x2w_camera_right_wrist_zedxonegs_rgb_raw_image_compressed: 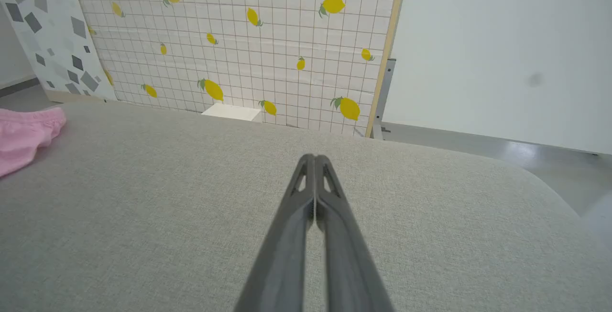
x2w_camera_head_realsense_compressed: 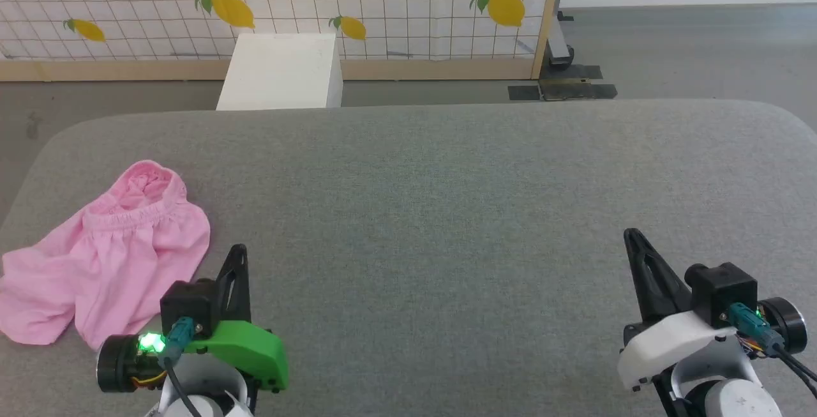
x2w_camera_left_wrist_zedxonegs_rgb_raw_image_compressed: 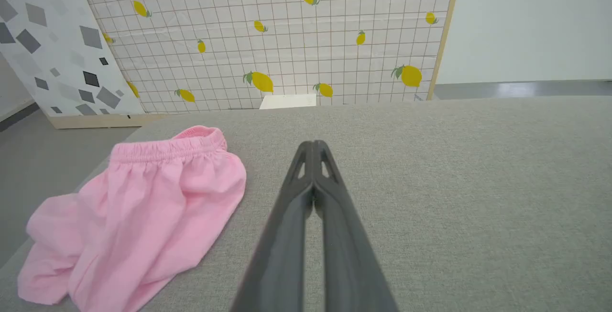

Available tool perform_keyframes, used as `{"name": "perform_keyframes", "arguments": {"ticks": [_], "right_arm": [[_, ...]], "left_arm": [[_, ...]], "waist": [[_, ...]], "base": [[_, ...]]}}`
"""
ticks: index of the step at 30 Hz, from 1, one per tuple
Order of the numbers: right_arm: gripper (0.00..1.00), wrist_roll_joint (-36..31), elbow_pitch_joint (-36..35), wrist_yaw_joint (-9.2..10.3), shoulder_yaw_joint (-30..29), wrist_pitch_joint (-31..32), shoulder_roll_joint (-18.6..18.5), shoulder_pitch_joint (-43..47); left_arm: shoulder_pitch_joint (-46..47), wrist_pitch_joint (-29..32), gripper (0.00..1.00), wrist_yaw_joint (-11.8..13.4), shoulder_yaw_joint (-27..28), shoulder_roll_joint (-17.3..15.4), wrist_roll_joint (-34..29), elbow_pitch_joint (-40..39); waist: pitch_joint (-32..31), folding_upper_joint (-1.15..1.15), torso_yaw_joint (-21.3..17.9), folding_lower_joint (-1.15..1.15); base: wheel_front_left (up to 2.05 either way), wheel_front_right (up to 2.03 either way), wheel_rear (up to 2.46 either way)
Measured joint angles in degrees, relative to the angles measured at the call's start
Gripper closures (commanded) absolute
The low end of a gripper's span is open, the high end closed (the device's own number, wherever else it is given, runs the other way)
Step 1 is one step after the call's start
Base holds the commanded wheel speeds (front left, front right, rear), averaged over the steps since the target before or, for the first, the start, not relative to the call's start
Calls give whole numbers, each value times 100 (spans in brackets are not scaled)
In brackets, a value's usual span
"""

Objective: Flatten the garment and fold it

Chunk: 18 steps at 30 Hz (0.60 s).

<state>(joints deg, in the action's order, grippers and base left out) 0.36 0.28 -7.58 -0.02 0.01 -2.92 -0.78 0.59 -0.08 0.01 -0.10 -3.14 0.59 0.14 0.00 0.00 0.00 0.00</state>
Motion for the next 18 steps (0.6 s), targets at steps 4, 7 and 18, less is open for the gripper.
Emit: {"name": "perform_keyframes", "arguments": {"ticks": [4, 7, 18], "right_arm": [[100, 0, 0, 0, 2, 0, 0, 0], [100, 0, 0, 0, 0, 0, 0, 0], [0, 4, 5, 0, 1, -1, 0, -1]], "left_arm": [[0, 0, 100, 0, 2, 0, 0, 0], [0, 0, 100, 0, 0, 0, 0, 0], [2, 0, 0, 0, -14, -1, 9, 1]], "waist": [[0, 0, 0, 0], [0, 0, 0, 0], [1, 0, 0, 0]], "base": [[0, 0, 0], [0, 0, 0], [0, 0, 0]]}}
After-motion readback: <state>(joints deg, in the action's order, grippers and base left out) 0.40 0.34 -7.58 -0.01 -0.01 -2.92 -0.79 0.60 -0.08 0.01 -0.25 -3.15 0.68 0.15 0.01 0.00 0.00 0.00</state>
